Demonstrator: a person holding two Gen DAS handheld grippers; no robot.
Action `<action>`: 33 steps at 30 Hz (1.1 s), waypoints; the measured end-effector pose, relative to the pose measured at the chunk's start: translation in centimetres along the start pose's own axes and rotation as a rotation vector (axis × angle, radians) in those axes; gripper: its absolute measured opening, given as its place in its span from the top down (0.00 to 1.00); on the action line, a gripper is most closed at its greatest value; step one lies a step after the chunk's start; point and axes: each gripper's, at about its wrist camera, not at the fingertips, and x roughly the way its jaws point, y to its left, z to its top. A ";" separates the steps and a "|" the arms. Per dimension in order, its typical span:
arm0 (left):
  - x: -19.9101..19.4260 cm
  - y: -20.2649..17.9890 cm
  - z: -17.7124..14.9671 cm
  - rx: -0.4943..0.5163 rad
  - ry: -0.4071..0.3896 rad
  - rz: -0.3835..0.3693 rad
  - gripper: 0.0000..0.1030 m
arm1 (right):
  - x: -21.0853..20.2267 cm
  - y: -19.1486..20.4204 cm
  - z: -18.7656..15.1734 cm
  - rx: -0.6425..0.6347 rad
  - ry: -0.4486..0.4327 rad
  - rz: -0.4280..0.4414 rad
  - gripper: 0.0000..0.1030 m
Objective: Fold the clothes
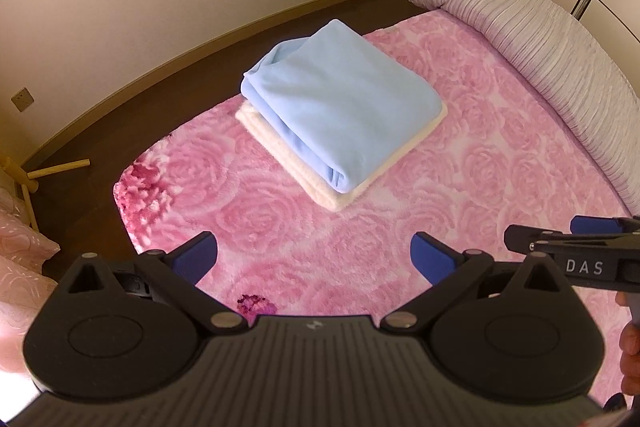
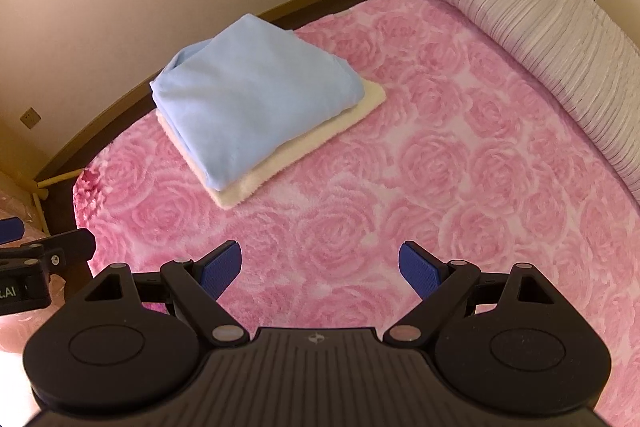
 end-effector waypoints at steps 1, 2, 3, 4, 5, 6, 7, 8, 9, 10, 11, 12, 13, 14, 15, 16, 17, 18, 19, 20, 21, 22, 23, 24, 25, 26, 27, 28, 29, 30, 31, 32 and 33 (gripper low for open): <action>0.3 0.0 0.1 0.000 0.002 0.001 0.01 | 0.2 0.0 0.1 0.000 0.005 0.001 0.14; 0.5 0.0 0.2 -0.001 0.005 0.001 0.01 | 0.4 0.0 0.2 0.000 0.009 0.002 0.14; 0.7 0.0 0.3 -0.001 0.008 0.001 0.01 | 0.6 0.0 0.3 0.000 0.012 0.002 0.14; 1.0 0.0 0.4 0.000 0.010 0.001 0.01 | 0.8 0.0 0.4 0.001 0.017 0.003 0.14; 1.2 0.0 0.5 0.000 0.013 0.002 0.01 | 1.0 -0.1 0.5 0.002 0.021 0.003 0.14; 1.4 -0.1 0.6 0.001 0.015 0.003 0.01 | 1.1 -0.1 0.6 0.003 0.024 0.003 0.14; 1.6 -0.1 0.7 0.003 0.016 0.005 0.01 | 1.3 -0.2 0.8 0.005 0.026 0.002 0.14; 1.8 -0.1 0.8 0.003 0.017 0.007 0.01 | 1.5 -0.2 0.9 0.006 0.028 0.002 0.14; 1.9 -0.2 0.9 0.002 0.018 0.009 0.01 | 1.6 -0.3 1.0 0.008 0.030 0.002 0.14; 2.1 -0.2 1.0 0.002 0.020 0.011 0.01 | 1.7 -0.4 1.1 0.011 0.032 0.001 0.14; 2.3 -0.2 1.1 0.000 0.020 0.015 0.01 | 1.9 -0.5 1.2 0.014 0.035 0.000 0.14; 2.5 -0.2 1.1 -0.001 0.019 0.020 0.01 | 2.0 -0.5 1.3 0.017 0.037 0.000 0.14; 2.6 -0.2 1.2 0.000 0.018 0.022 0.01 | 2.1 -0.6 1.4 0.019 0.039 -0.001 0.14; 2.7 -0.2 1.3 0.001 0.017 0.026 0.01 | 2.3 -0.7 1.4 0.022 0.041 -0.001 0.14; 2.8 -0.3 1.3 0.001 0.017 0.030 0.01 | 2.4 -0.8 1.5 0.025 0.043 -0.002 0.14; 2.9 -0.3 1.4 0.002 0.017 0.032 0.01 | 2.5 -0.9 1.5 0.027 0.045 -0.002 0.14; 3.0 -0.3 1.4 0.003 0.017 0.034 0.01 | 2.6 -0.9 1.6 0.029 0.047 -0.002 0.14; 3.1 -0.3 1.5 0.004 0.018 0.036 0.01 | 2.7 -1.0 1.6 0.031 0.049 -0.003 0.14; 3.2 -0.3 1.5 0.004 0.018 0.039 0.01 | 2.7 -1.0 1.7 0.032 0.051 -0.003 0.14; 3.2 -0.3 1.6 0.005 0.018 0.043 0.01 | 2.8 -1.1 1.8 0.033 0.051 -0.003 0.14; 3.3 -0.3 1.6 0.006 0.018 0.046 0.01 | 2.8 -1.1 1.8 0.033 0.052 -0.003 0.14; 3.3 -0.3 1.6 0.007 0.018 0.047 0.01 | 2.9 -1.1 1.8 0.033 0.053 -0.003 0.14; 3.3 -0.3 1.7 0.008 0.018 0.049 0.01 | 2.9 -1.1 1.9 0.034 0.054 -0.003 0.14; 3.4 -0.3 1.7 0.009 0.017 0.050 0.01 | 2.9 -1.1 1.9 0.035 0.054 -0.003 0.14; 3.4 -0.3 1.7 0.011 0.017 0.051 0.01 | 2.9 -1.1 1.9 0.036 0.055 -0.003 0.14; 3.4 -0.3 1.7 0.011 0.016 0.052 0.01 | 3.0 -1.1 1.9 0.037 0.056 -0.003 0.14; 3.4 -0.3 1.8 0.011 0.017 0.052 0.01 | 3.0 -1.1 1.9 0.039 0.058 -0.003 0.14; 3.5 -0.4 1.8 0.012 0.017 0.053 0.01 | 3.0 -1.2 1.9 0.040 0.059 -0.003 0.14; 3.5 -0.4 1.7 0.016 0.017 0.054 0.01 | 3.0 -1.2 1.9 0.041 0.059 -0.002 0.14; 3.4 -0.5 1.7 0.019 0.014 0.055 0.01 | 3.0 -1.2 1.9 0.042 0.059 -0.002 0.14; 3.4 -0.5 1.7 0.020 0.012 0.056 0.01 | 2.9 -1.2 1.9 0.042 0.058 -0.001 0.14; 3.3 -0.5 1.6 0.020 0.010 0.055 0.01 | 2.9 -1.2 1.9 0.041 0.057 -0.001 0.14; 3.3 -0.5 1.6 0.020 0.008 0.055 0.01 | 2.8 -1.2 1.9 0.042 0.055 -0.002 0.14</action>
